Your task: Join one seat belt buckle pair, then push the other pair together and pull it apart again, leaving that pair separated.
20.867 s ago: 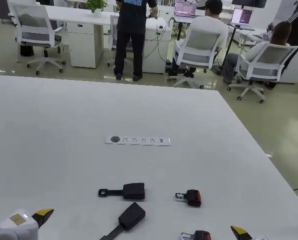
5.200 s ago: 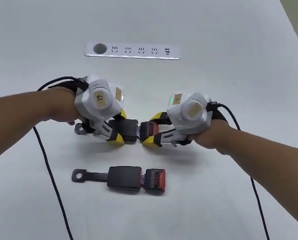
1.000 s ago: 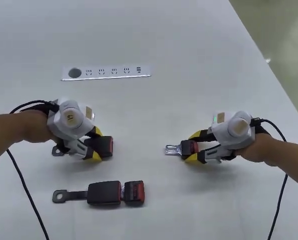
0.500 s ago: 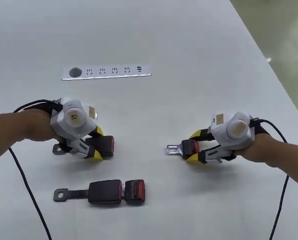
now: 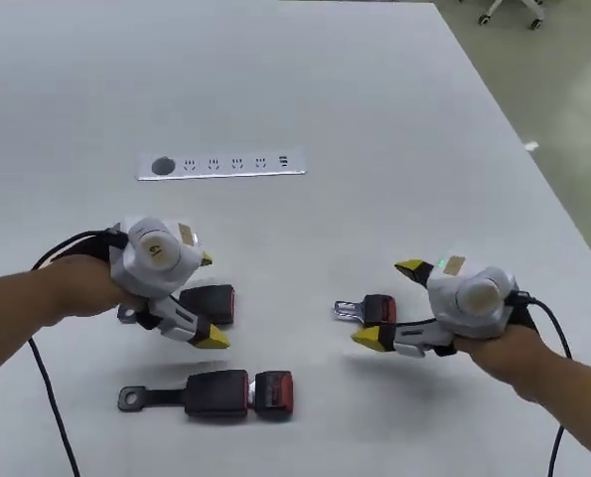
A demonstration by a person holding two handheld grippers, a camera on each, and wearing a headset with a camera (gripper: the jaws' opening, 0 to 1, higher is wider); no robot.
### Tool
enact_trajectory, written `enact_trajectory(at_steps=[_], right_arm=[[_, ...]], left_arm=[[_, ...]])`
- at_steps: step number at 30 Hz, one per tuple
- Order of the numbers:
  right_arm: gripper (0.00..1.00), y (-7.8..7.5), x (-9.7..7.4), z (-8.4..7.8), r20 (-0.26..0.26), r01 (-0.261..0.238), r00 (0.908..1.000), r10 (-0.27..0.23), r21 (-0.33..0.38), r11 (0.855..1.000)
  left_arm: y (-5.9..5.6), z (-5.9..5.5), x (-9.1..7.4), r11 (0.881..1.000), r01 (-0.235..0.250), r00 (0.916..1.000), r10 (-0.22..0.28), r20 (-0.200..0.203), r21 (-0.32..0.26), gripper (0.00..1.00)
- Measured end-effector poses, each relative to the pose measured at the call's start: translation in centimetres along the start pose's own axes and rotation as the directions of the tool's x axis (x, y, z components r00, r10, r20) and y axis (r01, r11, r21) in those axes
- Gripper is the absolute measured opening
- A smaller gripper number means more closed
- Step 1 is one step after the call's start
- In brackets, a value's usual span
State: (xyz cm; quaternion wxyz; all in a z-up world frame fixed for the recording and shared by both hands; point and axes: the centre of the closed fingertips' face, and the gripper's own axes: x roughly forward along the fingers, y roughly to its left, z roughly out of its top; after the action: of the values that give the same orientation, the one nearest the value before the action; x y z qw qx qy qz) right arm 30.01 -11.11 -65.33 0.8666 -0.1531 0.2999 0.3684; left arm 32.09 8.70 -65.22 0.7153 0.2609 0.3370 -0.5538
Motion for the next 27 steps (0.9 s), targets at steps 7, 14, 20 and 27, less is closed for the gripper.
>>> enact_trajectory(at_steps=[7,14,20,27], right_arm=[[0.87,1.1,-0.9,1.8,0.069,0.085,0.9934,-0.092,0.094,0.992],[0.89,1.8,-1.6,3.9,0.121,0.156,0.9772,-0.175,0.151,0.976],[0.93,3.8,-2.5,5.0,0.142,0.177,0.969,-0.202,0.175,0.969],[0.99,5.6,-3.6,5.7,0.175,0.199,0.9571,-0.231,0.183,0.963]], left_arm=[[1.3,-0.1,-2.6,0.979,-0.155,0.9829,0.166,0.079,-0.132,0.91],[0.7,-1.7,-5.3,0.928,-0.249,0.954,0.284,0.095,-0.276,1.0],[-0.5,-2.2,-7.9,0.88,-0.278,0.927,0.351,0.133,-0.385,1.0],[-2.5,-3.7,-10.1,0.842,-0.295,0.9021,0.401,0.159,-0.451,1.0]])
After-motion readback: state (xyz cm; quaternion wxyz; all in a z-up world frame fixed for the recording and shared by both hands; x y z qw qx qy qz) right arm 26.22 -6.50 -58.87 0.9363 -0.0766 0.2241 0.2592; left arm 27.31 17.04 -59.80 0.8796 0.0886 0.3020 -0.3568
